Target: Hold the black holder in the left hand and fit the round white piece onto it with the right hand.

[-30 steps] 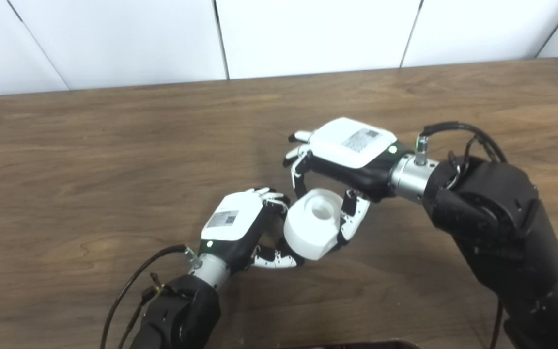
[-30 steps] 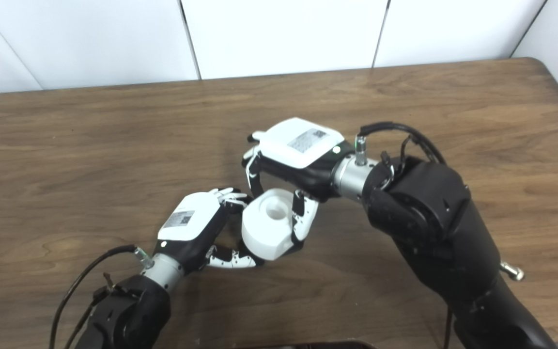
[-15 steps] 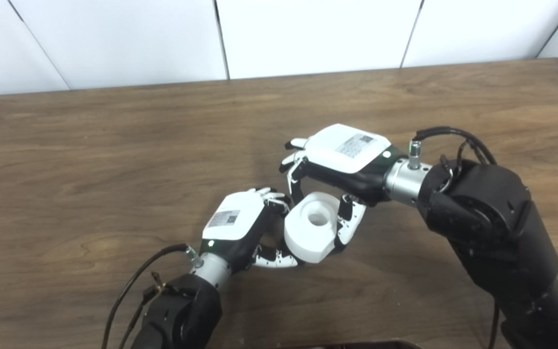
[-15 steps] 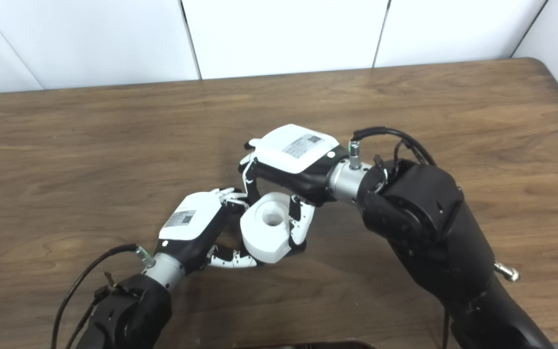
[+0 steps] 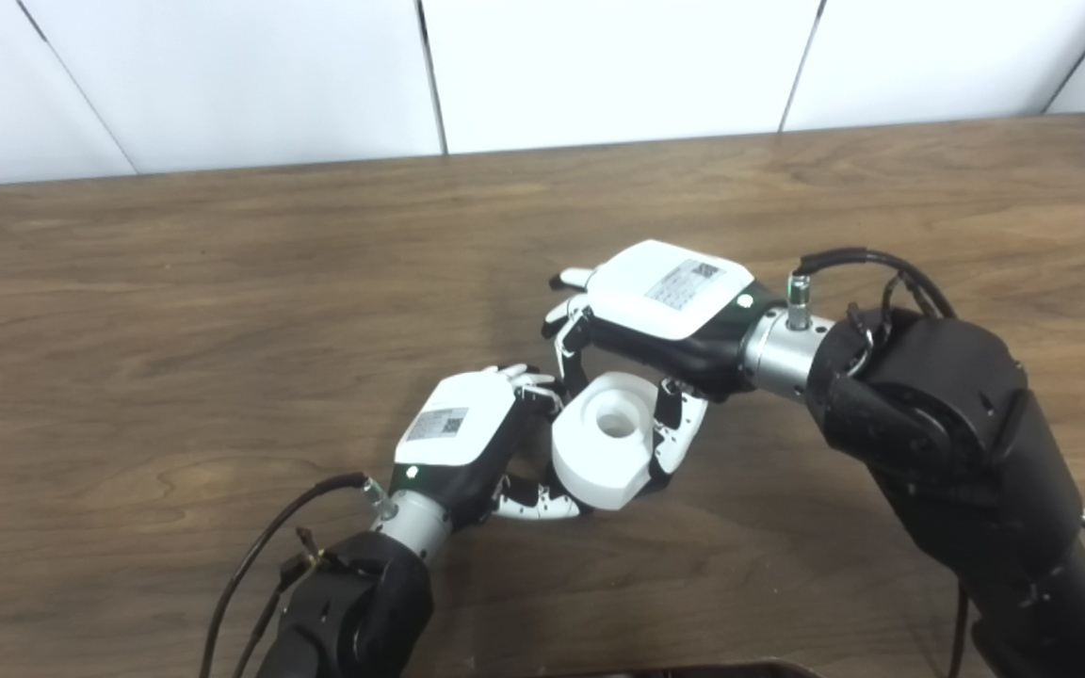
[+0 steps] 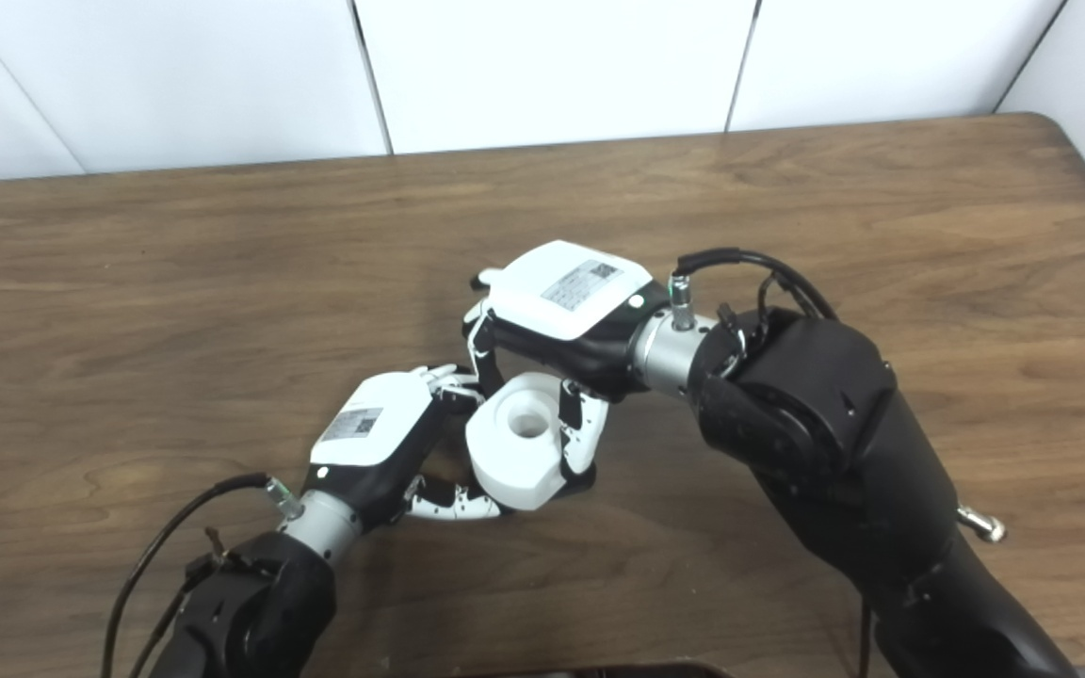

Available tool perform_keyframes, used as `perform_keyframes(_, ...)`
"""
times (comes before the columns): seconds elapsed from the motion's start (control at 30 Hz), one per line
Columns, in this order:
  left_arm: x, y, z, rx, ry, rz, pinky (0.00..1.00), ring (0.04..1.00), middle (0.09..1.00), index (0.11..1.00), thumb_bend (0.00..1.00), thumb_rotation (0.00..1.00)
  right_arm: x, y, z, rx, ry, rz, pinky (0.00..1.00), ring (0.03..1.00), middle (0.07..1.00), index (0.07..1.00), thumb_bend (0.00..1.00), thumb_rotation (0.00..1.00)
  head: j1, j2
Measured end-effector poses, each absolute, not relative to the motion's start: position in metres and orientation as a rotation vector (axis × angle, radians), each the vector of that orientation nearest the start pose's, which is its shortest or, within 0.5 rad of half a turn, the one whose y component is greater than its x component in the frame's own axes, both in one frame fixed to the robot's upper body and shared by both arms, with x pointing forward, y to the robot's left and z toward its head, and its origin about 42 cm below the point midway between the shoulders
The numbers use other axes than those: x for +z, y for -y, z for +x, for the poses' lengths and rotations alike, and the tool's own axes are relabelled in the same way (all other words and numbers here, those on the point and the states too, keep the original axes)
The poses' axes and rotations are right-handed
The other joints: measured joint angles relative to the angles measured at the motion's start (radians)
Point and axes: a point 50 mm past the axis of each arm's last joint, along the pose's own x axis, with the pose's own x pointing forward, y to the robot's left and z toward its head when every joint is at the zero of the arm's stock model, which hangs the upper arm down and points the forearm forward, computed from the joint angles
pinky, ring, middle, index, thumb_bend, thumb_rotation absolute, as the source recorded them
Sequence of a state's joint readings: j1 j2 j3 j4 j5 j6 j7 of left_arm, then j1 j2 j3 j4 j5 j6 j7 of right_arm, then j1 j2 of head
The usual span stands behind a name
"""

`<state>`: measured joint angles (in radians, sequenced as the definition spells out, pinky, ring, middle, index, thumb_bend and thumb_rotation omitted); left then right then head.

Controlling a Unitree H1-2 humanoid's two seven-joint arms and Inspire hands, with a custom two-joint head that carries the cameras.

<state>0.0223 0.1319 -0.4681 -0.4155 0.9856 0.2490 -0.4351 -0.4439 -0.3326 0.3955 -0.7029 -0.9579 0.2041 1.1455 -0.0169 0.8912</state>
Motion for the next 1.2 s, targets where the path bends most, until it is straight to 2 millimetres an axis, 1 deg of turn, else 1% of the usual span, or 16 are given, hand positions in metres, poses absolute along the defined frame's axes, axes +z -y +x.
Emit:
perform_keyframes(0.03,0.163,-0.125,0.236,-0.535,0.115,1.060,0.91,0.904,0.823,0.488,0.51,0.05,0.308,0.149,0.279,0.822,0.350,-1.530,0.92,0.967,0.845,0.547,0.83,0.29,0.000,0.000)
perform_keyframes(0.1,0.163,-0.125,0.236,-0.536,0.115,1.059,0.91,0.906,0.825,0.488,0.51,0.05,0.308,0.149,0.279,0.820,0.350,-1.534,0.91,0.970,0.847,0.574,0.94,0.36,0.000,0.000)
perform_keyframes(0.2,0.163,-0.125,0.236,-0.536,0.115,1.059,0.91,0.905,0.824,0.489,0.51,0.05,0.304,0.150,0.281,0.832,0.319,-1.546,0.91,0.980,0.856,0.600,0.98,0.40,0.000,0.000)
perform_keyframes(0.33,0.163,-0.124,0.236,-0.537,0.116,1.058,0.91,0.905,0.825,0.489,0.51,0.05,0.302,0.151,0.281,0.845,0.307,-1.544,0.92,0.987,0.871,0.630,1.00,0.42,0.000,-0.002)
perform_keyframes(0.47,0.163,-0.124,0.236,-0.538,0.117,1.060,0.91,0.901,0.822,0.488,0.51,0.05,0.304,0.150,0.282,0.851,0.314,-1.542,0.96,0.999,0.893,0.670,1.00,0.44,0.000,-0.002)
perform_keyframes(0.6,0.163,-0.124,0.236,-0.538,0.118,1.061,0.91,0.901,0.822,0.488,0.51,0.05,0.312,0.151,0.286,0.840,0.331,-1.556,1.00,1.000,0.918,0.713,1.00,0.44,0.000,-0.002)
perform_keyframes(0.7,0.163,-0.124,0.236,-0.538,0.118,1.063,0.91,0.902,0.823,0.488,0.51,0.06,0.321,0.152,0.288,0.838,0.348,-1.563,1.00,1.000,0.936,0.743,1.00,0.42,-0.002,-0.002)
perform_keyframes(0.83,0.163,-0.124,0.236,-0.538,0.119,1.064,0.91,0.900,0.821,0.488,0.51,0.05,0.330,0.150,0.287,0.863,0.377,-1.589,1.00,1.000,0.958,0.780,1.00,0.42,-0.002,-0.002)
perform_keyframes(1.0,0.163,-0.123,0.236,-0.538,0.122,1.065,0.90,0.899,0.819,0.488,0.51,0.05,0.334,0.150,0.287,0.889,0.358,-1.612,1.00,1.000,0.995,0.836,1.00,0.43,-0.002,-0.002)
perform_keyframes(1.13,0.163,-0.123,0.236,-0.539,0.121,1.065,0.91,0.903,0.821,0.488,0.51,0.05,0.338,0.148,0.289,0.921,0.341,-1.621,1.00,1.000,1.000,0.885,1.00,0.44,0.002,-0.002)
perform_keyframes(1.2,0.163,-0.123,0.236,-0.539,0.121,1.065,0.91,0.900,0.818,0.488,0.51,0.05,0.341,0.148,0.289,0.938,0.348,-1.619,1.00,1.000,1.000,0.908,1.00,0.46,0.000,-0.002)
